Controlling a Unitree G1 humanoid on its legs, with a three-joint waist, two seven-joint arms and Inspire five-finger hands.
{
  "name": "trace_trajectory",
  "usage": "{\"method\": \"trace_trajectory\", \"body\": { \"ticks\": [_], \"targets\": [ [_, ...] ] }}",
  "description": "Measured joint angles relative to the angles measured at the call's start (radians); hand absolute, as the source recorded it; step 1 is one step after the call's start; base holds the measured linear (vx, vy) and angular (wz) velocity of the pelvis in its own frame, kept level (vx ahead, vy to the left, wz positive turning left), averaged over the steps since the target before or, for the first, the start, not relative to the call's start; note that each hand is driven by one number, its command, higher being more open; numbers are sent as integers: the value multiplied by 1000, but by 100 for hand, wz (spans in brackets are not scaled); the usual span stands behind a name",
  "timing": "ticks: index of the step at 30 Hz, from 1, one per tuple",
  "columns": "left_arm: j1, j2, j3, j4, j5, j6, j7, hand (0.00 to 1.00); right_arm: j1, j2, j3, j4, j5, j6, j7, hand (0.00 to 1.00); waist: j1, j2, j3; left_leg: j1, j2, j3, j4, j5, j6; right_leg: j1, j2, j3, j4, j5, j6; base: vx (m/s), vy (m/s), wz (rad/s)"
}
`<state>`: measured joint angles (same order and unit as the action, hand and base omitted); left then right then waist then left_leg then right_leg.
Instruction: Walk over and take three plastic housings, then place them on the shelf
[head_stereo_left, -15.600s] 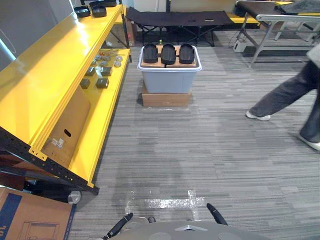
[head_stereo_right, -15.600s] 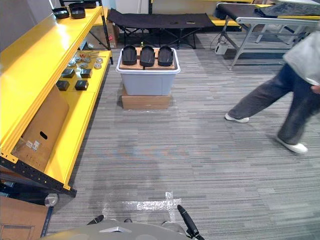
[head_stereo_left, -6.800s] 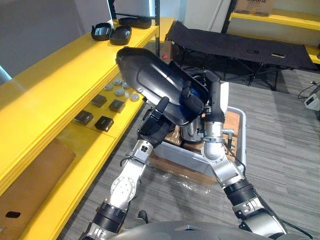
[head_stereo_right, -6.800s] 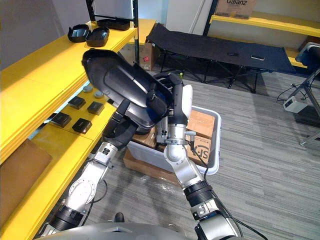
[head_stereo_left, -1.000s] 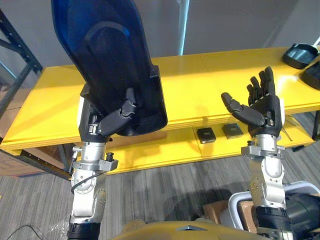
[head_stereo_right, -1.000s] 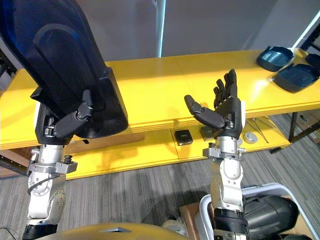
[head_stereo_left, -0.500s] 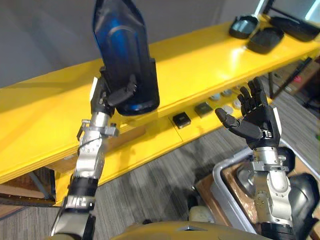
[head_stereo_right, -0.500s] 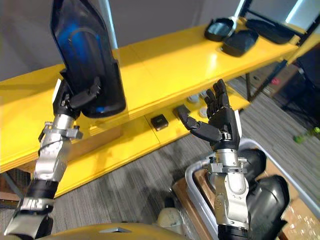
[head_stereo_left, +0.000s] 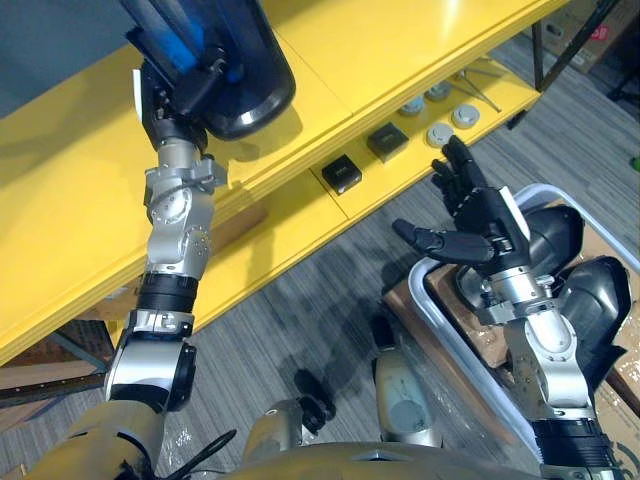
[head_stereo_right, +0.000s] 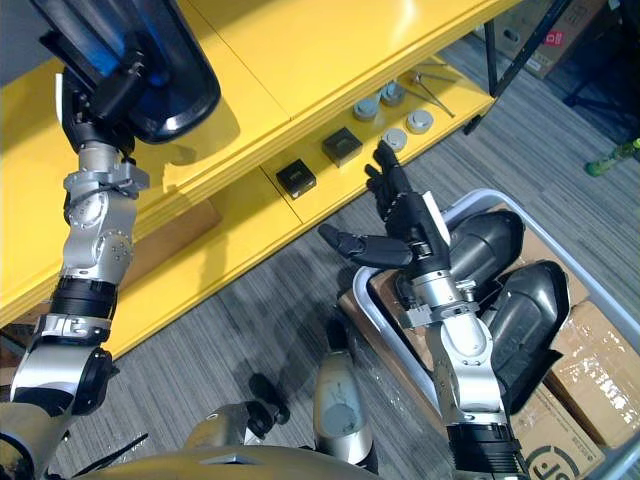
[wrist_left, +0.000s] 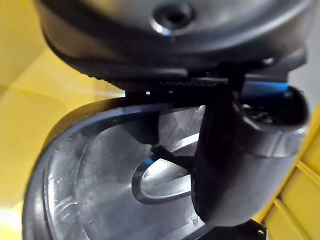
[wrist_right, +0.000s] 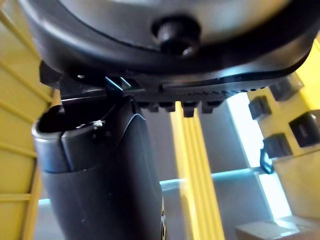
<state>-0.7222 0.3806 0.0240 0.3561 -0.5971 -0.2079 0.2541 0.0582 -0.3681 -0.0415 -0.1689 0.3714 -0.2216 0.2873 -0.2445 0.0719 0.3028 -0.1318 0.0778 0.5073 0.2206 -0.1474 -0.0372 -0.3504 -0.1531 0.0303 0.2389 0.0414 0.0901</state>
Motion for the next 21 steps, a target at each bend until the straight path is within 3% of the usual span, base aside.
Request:
{"method": "trace_trajectory", "body": {
  "ticks": [7,11,14,15,21],
  "targets": [
    [-68,41,1,117,-33,103,98,0,40,16,76,-91,10,2,3,100,-7,-19,36,-29,5,15,8,0,0,-34,3,7,2,2,1,17,-2,-2],
    [-132,101,1,111,-33,125,122,0,58,23,112,-120,29,2,-17,100,-2,-47,70,-40,14,16,27,-4,2,-34,4,5,0,5,1,11,-1,2],
    [-148,121,1,112,-31,147,135,0,69,31,118,-121,29,2,-33,100,4,-46,77,-64,25,14,54,-11,4,-34,8,1,-21,17,2,9,3,4],
    [-150,121,1,114,-31,156,136,100,74,32,119,-121,30,2,-36,100,4,-46,77,-68,26,14,58,-12,5,-34,8,0,-24,17,3,0,0,0],
    [-224,145,0,153,-20,217,160,100,85,34,134,-121,38,2,-70,100,21,-47,107,-72,29,11,73,-15,8,-31,8,-1,-25,23,4,-11,-5,0]
  ]
}}
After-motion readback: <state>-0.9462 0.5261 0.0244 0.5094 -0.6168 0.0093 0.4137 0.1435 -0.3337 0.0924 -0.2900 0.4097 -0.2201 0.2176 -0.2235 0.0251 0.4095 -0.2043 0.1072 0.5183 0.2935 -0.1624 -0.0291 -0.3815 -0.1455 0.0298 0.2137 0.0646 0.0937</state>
